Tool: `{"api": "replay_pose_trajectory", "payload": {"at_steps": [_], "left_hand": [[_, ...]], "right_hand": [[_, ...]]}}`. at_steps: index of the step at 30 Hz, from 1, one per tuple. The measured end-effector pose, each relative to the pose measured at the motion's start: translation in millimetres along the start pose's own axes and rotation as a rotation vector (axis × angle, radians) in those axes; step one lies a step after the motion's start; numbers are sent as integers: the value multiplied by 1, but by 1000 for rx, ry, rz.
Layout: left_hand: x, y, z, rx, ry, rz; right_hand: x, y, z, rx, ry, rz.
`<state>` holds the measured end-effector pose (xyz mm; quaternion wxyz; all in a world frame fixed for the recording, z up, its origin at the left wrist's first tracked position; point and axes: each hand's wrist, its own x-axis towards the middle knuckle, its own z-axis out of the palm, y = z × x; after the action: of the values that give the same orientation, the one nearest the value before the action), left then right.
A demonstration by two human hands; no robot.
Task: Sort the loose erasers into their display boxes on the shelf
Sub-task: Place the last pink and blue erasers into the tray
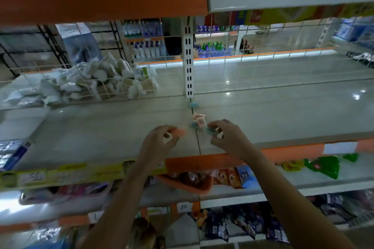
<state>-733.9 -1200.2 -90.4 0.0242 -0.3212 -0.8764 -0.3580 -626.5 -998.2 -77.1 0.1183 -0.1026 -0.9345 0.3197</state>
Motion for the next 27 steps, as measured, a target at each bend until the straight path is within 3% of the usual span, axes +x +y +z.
{"api": "replay_pose_trajectory", "payload": {"at_steps": [10,17,24,27], "left_hand": [[-38,-6,-28,-91,-24,18],[-47,-18,-40,-187,-74,-26],[-59,-40,-46,-253,-32,-120],[-69,-49,-59,-295,16,-176]], "right_hand": [[-27,-41,6,546,-160,102],[-25,-61,17,683,-231,173],[-5,-72,35,998,-317,258],[0,-84,49,938,-379,247]]}}
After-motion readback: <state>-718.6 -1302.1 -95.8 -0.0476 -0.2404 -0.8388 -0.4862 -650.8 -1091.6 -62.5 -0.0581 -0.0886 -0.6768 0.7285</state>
